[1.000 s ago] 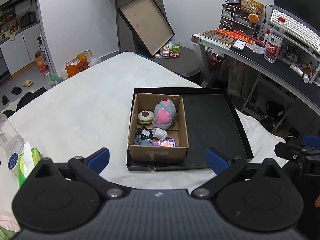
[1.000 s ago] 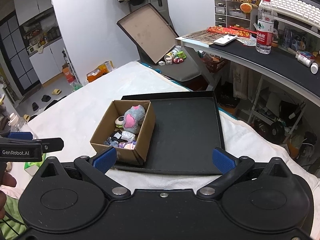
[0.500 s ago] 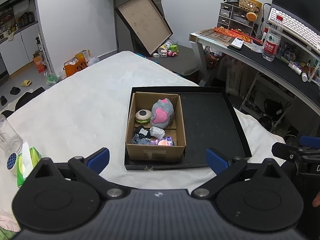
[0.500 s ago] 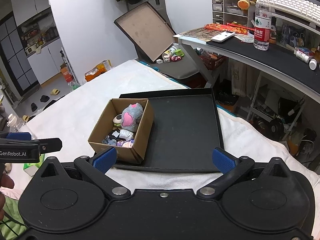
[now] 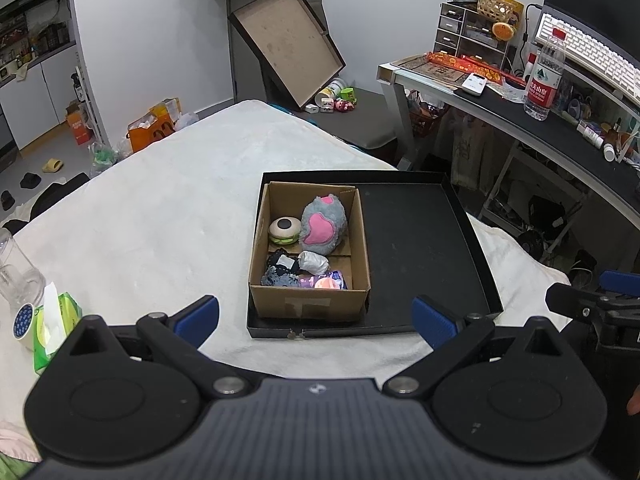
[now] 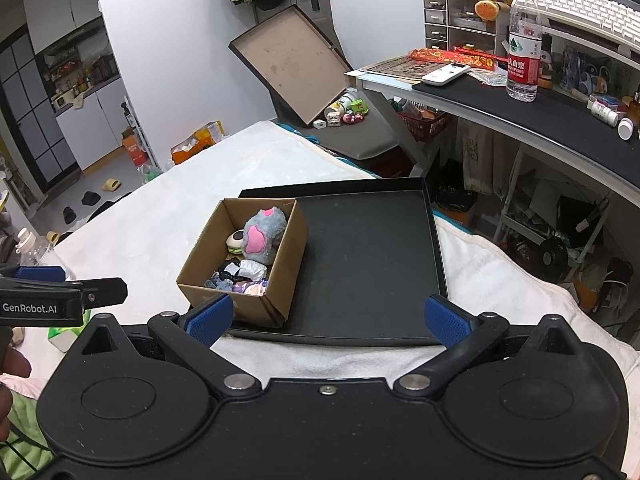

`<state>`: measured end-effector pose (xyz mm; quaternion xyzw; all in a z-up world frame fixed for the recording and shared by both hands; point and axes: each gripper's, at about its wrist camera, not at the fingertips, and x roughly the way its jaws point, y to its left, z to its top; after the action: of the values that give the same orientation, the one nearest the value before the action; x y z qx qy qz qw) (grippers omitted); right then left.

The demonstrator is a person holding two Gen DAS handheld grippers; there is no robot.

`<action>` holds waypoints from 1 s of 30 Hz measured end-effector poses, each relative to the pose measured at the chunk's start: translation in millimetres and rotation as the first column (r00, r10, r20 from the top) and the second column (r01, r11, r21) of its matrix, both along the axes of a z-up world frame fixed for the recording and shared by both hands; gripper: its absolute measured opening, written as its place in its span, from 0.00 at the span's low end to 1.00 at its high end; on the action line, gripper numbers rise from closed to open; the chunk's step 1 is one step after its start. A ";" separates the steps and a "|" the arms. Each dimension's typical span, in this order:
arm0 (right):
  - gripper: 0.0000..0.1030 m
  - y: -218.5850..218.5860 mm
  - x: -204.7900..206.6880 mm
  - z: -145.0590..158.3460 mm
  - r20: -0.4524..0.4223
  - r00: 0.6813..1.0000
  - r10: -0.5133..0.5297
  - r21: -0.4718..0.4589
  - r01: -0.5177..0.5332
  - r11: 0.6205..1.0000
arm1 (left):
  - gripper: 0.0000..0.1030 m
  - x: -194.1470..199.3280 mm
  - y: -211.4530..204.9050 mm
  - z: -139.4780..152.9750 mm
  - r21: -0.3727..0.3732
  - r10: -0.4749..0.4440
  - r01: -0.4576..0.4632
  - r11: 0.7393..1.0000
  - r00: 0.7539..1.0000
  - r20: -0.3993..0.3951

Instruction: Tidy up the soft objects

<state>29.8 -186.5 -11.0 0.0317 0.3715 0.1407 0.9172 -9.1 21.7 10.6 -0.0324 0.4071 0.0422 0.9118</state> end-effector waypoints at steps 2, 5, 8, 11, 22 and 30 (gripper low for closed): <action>1.00 -0.3 -0.1 0.0 0.000 1.000 0.002 0.000 -0.002 1.000 | 0.99 -0.2 -0.3 0.1 0.000 0.000 0.000 1.000 1.000 0.000; 1.00 -0.8 -0.3 0.0 -0.001 1.000 0.001 0.000 -0.001 1.000 | 0.99 -0.1 0.1 0.0 0.000 0.000 0.000 1.000 1.000 0.000; 1.00 -1.0 -0.4 -0.3 0.000 1.000 0.003 0.000 -0.003 1.000 | 0.99 -0.2 -0.2 0.2 -0.001 0.000 0.000 1.000 1.000 0.000; 1.00 -1.1 -0.6 -0.6 0.000 1.000 0.003 0.000 -0.003 1.000 | 0.99 -0.1 0.4 0.1 0.000 -0.001 0.001 1.000 1.000 0.000; 1.00 -0.4 -1.9 -1.3 0.004 1.000 0.008 -0.005 -0.008 1.000 | 0.99 -2.7 -1.2 -3.5 -0.002 0.004 -0.004 1.000 1.000 -0.004; 1.00 2.4 -2.2 -1.3 0.000 1.000 0.001 -0.009 -0.001 1.000 | 0.99 -1.1 -0.8 -5.7 -0.009 0.007 -0.007 1.000 1.000 -0.007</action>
<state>27.6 -184.1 -12.3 0.0271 0.3724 0.1396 0.9171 -10.2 21.0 4.9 -0.0376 0.4104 0.0436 0.9101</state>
